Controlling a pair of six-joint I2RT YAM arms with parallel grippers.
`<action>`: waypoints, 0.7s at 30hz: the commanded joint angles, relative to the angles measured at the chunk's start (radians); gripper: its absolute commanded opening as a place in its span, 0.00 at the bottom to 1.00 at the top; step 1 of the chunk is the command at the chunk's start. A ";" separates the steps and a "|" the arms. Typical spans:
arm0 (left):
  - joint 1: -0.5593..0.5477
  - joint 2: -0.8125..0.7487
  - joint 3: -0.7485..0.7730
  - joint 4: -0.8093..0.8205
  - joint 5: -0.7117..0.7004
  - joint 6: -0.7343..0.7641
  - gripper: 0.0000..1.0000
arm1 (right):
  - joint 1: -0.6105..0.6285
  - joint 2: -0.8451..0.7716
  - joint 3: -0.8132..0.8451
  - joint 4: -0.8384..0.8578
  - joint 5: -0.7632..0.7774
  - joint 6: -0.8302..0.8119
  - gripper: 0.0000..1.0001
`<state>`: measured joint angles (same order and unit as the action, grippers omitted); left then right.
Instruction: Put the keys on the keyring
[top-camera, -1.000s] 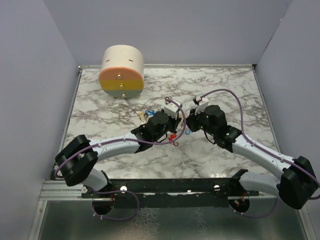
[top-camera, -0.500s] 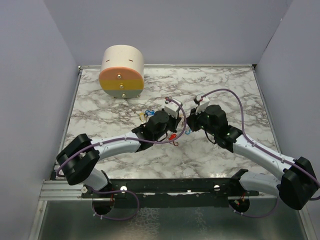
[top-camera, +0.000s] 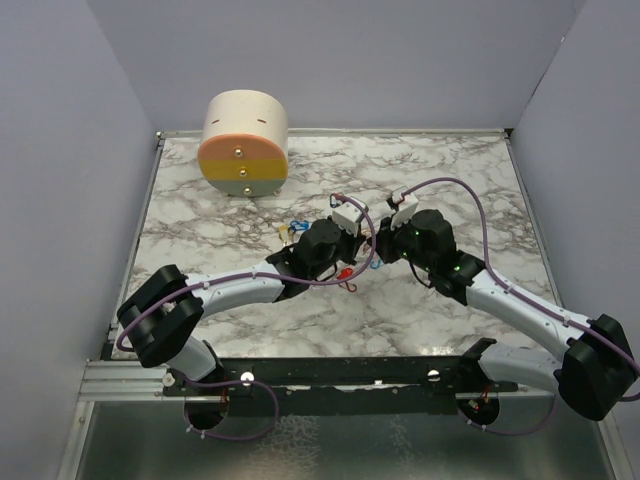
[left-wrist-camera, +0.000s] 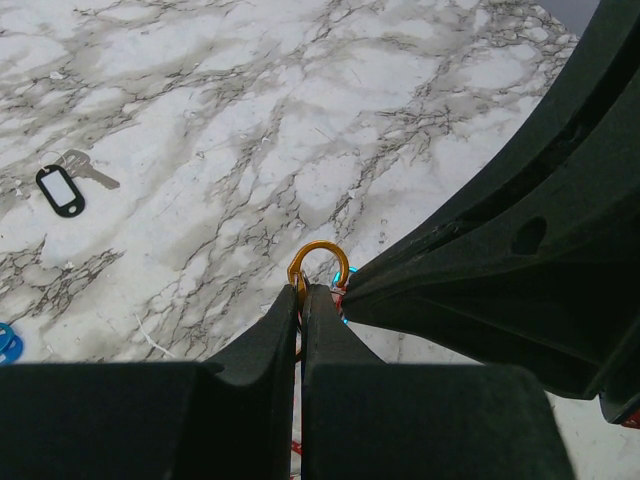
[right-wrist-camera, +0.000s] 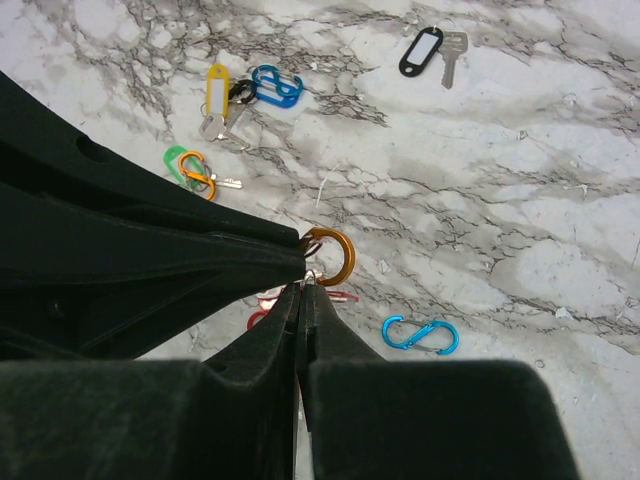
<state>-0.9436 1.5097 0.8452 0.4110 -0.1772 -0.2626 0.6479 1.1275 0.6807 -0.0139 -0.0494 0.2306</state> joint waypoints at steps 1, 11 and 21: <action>0.001 -0.001 0.017 0.003 0.035 -0.003 0.00 | 0.004 -0.023 -0.003 0.029 0.016 0.000 0.01; 0.001 -0.019 0.006 -0.015 0.047 0.000 0.00 | 0.003 -0.011 -0.001 0.025 0.048 -0.003 0.01; 0.002 -0.042 -0.003 -0.032 0.039 0.007 0.00 | 0.003 -0.014 0.002 0.013 0.076 -0.016 0.01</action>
<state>-0.9436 1.5063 0.8448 0.3767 -0.1539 -0.2623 0.6479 1.1244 0.6807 -0.0139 -0.0109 0.2302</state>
